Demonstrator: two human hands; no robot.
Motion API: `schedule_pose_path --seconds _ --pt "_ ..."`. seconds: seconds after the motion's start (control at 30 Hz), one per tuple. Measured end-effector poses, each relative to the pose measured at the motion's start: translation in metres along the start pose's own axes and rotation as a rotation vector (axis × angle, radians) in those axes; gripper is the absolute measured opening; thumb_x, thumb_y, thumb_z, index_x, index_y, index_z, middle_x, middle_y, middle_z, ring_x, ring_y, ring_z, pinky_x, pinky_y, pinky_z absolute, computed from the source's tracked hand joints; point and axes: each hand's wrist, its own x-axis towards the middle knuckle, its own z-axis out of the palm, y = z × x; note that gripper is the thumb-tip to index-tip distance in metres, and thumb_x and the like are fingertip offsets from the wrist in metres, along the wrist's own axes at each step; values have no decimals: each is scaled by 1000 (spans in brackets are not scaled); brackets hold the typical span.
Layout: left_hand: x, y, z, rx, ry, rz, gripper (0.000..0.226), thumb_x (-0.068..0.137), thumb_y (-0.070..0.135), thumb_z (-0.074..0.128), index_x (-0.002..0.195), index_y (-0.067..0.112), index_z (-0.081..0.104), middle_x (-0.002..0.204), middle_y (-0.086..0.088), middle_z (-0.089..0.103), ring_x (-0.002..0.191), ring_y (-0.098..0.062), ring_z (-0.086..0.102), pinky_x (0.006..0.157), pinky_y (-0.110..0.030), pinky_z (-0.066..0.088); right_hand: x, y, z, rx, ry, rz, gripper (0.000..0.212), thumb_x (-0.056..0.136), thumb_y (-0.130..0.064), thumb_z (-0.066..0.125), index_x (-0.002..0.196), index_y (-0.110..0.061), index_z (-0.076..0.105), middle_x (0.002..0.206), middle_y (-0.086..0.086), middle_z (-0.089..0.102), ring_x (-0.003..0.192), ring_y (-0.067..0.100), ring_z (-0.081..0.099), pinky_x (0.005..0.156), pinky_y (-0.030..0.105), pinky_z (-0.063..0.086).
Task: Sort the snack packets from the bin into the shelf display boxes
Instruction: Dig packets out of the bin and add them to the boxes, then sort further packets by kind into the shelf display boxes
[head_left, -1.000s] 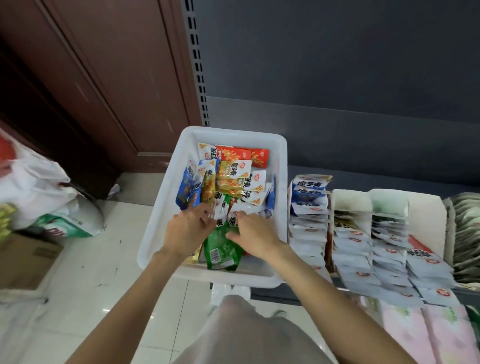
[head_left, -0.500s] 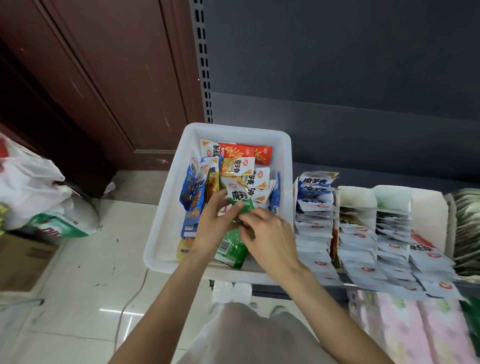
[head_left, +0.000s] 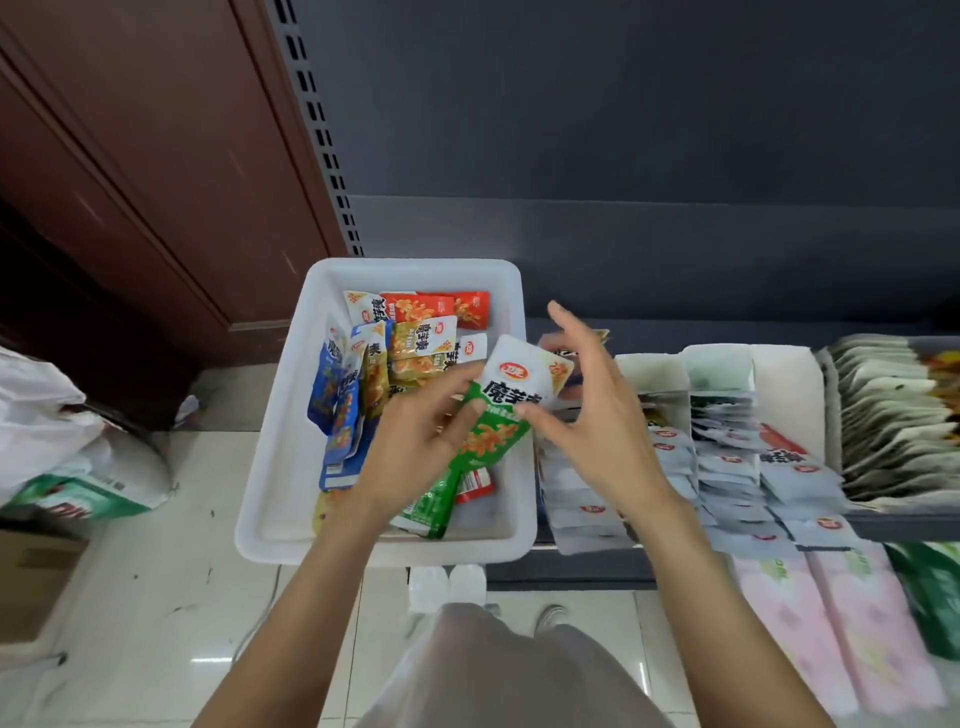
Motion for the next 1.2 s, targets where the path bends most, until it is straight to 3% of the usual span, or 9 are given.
schedule_pose_path --seconds 0.07,0.17,0.3,0.47,0.57,0.7,0.9,1.0,1.2 --pt "7 11 11 208 -17 178 35 91 29 51 125 35 51 107 14 67 86 -5 67 66 -31 59 -4 4 -19 -13 22 11 54 78 -24 76 125 -33 50 111 -6 65 84 11 65 70 40 56" --pt "19 30 36 258 101 327 33 90 25 54 123 21 57 105 1 70 89 -9 66 71 -27 58 -19 14 -53 69 147 43 22 80 -23 74 96 -13 62 84 -8 71 71 9 66 61 39 55" --pt "33 57 78 189 259 404 23 90 11 59 112 9 64 108 -2 66 102 -12 58 92 -17 41 -44 41 -109 319 539 108 13 85 -15 68 86 -27 62 76 -15 68 63 2 62 56 24 54" --pt "57 64 143 413 -183 364 34 88 23 55 122 16 59 118 0 62 112 -20 52 95 -32 40 -56 89 -161 295 857 222 10 89 -12 65 99 -9 67 69 -25 67 62 -7 59 55 12 47" --pt "67 60 185 620 -353 369 46 90 27 56 134 14 49 129 -3 56 122 -25 44 101 -35 30 -52 116 -177 70 762 179 10 90 -21 64 87 -13 70 64 -10 64 60 1 53 56 29 48" --pt "66 48 211 836 -435 384 45 93 32 49 134 15 48 125 -4 57 116 -28 44 97 -39 33 -30 129 -183 -325 579 -84 10 89 -16 65 87 -8 71 73 -9 58 65 2 47 57 14 35" --pt "62 41 211 781 -338 419 32 86 25 59 118 18 64 105 0 68 102 -25 54 87 -38 41 10 144 -144 -814 77 -67 12 86 -15 61 79 -21 68 72 1 69 67 27 64 56 28 40" --pt "62 41 207 725 -341 421 33 86 21 60 118 16 64 108 -3 67 105 -24 56 89 -38 41 19 142 -138 -883 52 -100 17 74 -9 68 63 -22 67 54 3 63 54 27 60 65 30 41" --pt "54 35 186 550 -223 422 33 86 24 55 119 21 63 115 5 63 110 -15 53 96 -30 39 9 158 -134 -902 -128 0 24 85 -17 51 89 -27 72 86 0 70 95 22 59 81 34 27"
